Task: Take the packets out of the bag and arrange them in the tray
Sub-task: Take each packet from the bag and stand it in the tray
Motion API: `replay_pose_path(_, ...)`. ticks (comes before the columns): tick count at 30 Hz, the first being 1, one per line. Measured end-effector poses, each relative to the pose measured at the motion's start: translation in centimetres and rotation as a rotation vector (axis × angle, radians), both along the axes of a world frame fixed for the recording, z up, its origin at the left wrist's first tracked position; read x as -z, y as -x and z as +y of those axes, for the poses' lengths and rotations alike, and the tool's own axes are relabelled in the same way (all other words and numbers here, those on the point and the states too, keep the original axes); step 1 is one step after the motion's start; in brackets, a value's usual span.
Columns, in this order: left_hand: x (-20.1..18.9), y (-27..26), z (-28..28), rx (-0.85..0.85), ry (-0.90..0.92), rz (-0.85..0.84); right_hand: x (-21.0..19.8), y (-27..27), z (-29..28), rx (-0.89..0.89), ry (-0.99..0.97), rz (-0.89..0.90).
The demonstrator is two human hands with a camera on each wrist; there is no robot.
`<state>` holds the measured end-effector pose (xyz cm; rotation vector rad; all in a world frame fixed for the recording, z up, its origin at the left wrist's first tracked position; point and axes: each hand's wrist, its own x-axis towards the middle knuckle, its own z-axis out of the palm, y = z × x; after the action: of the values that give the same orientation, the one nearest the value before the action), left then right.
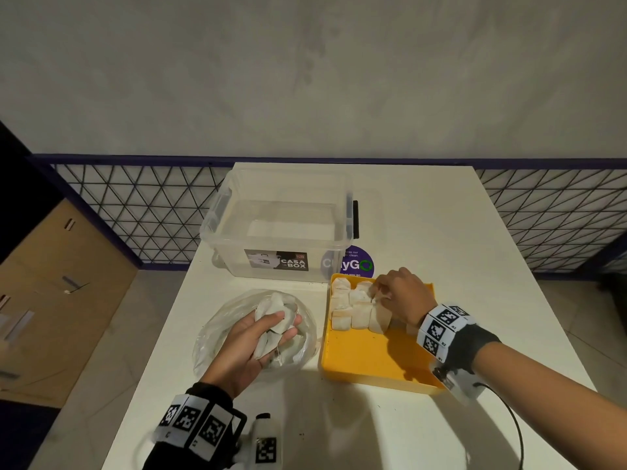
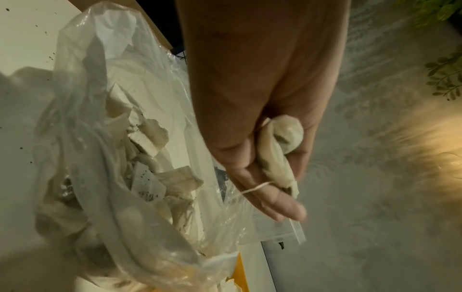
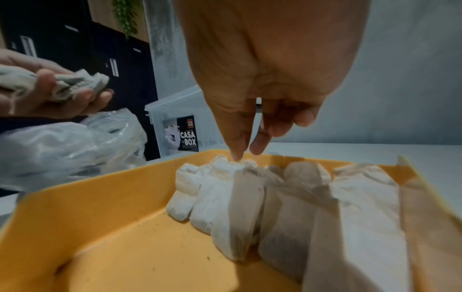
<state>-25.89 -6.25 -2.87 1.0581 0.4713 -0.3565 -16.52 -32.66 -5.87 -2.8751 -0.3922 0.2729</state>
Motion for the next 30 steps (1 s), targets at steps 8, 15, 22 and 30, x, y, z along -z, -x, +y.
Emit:
replay_pose_path(8, 0.3, -0.3, -0.1, 0.018, -0.061, 0.019, -5.7, 1.9, 6.0, -0.254, -0.421, 0.013)
replay_pose_path(15, -0.3, -0.1, -0.3, 0.005, -0.008, -0.018, -5.5, 3.8, 10.7, -0.235, -0.539, 0.285)
replay_pose_path(22, -0.3, 0.4, 0.6, -0.030, 0.058, -0.044, -4.7, 4.0, 11.2, -0.103, -0.718, 0.391)
replay_pose_path(30, -0.6, 1.3, 1.3, 0.097, -0.071, -0.065, -5.5, 3.6, 11.8, -0.216, -0.751, 0.240)
